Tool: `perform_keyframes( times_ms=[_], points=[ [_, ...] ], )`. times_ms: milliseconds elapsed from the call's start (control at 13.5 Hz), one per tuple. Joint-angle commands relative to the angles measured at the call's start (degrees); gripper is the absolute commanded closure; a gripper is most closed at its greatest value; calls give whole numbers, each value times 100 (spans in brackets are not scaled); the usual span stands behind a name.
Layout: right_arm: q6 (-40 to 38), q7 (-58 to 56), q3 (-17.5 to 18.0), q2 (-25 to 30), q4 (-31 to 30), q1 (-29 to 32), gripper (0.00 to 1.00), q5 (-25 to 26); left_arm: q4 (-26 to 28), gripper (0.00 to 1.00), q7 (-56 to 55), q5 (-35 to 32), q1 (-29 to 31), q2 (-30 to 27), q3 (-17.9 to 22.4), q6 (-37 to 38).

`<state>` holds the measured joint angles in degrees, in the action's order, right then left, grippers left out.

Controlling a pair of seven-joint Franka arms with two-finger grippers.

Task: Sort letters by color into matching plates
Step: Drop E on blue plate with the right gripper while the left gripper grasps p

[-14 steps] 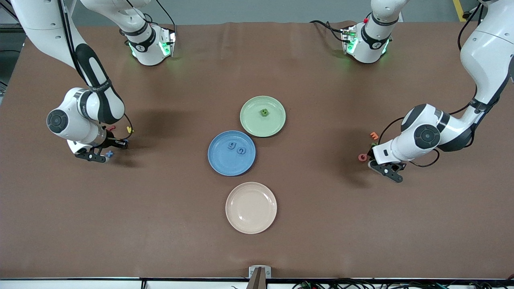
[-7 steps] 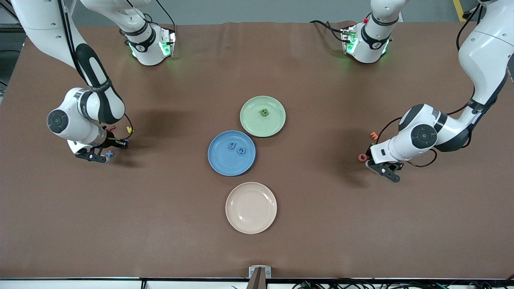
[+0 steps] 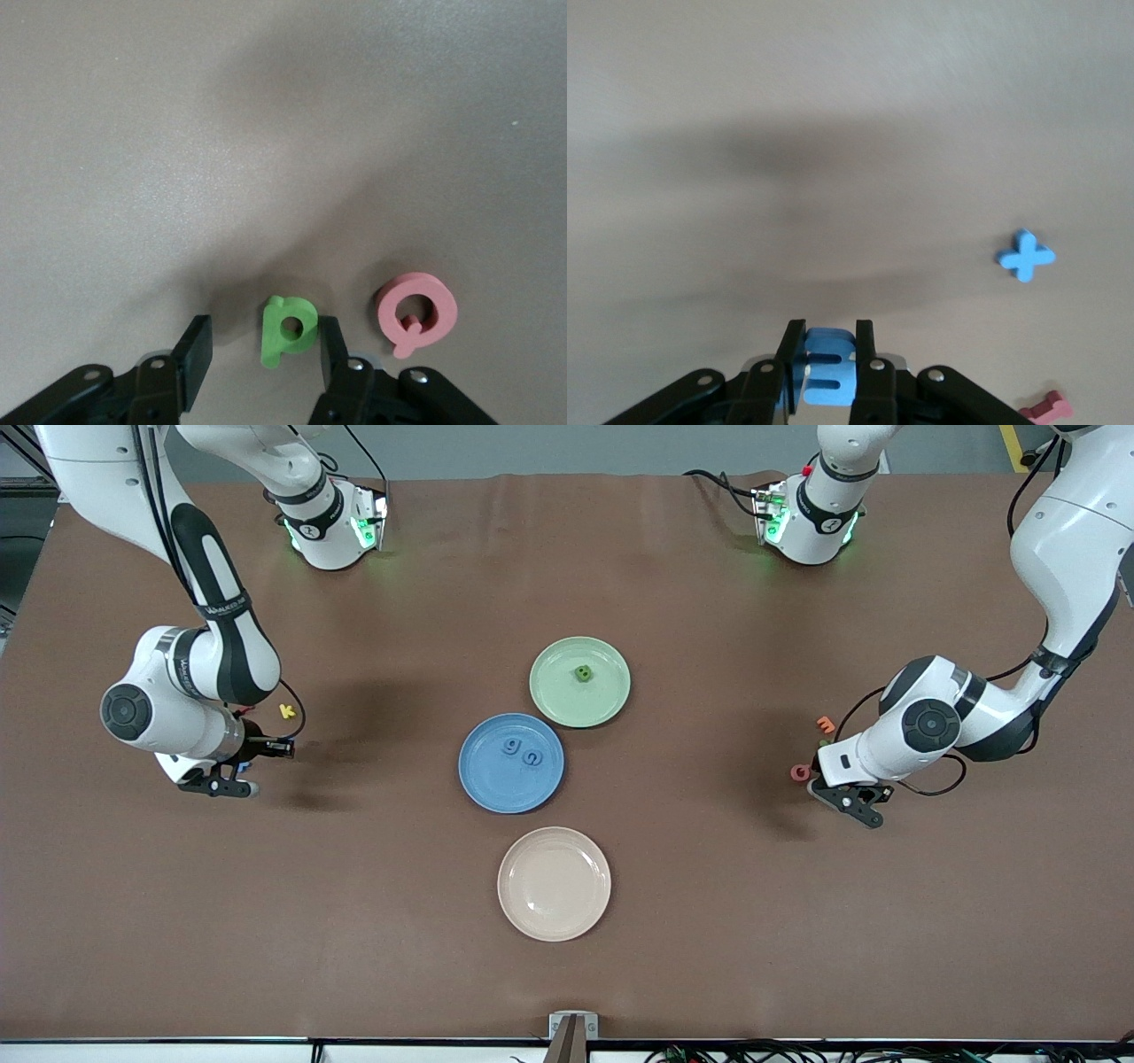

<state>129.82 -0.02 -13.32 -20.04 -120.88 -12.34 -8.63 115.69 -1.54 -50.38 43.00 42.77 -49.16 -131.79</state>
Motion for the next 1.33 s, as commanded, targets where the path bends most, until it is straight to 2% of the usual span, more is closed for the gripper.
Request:
perform_keyframes(
  times_ms=[0,148,222,296,444,665,887,1035,1257],
  points=[
    [-578,597,-21,0,607,-372,83,63,24,43,-206,-147,-55,3,47,-119],
    [-782,1133,-13,-8,916,-706,84,63,24,50,-268,-147,-64,3,47,-119],
    [-843,1466,-21,-26,1039,-934,84,63,24,58,-268,-147,-55,21,47,-119],
    [-879,1870,-13,-96,1118,-1171,84,46,24,70,-268,-147,-55,21,47,-119],
    [-835,2696,-13,-289,1267,-1689,84,2,15,100,-268,-147,-29,-14,47,-119],
    [-818,3857,-4,-789,1794,-2429,84,-103,-72,100,-198,-121,15,-102,-14,-102],
    [-800,4317,-12,-1439,2453,-2895,84,-429,-99,100,-224,132,50,-313,-364,143],
    [-765,4484,-12,-1756,2796,-3028,84,-438,-169,100,-251,458,51,-427,-611,389],
    [-397,4467,-4,-1977,2859,-3037,84,-455,-169,100,-635,740,42,-454,-997,662]
  ],
)
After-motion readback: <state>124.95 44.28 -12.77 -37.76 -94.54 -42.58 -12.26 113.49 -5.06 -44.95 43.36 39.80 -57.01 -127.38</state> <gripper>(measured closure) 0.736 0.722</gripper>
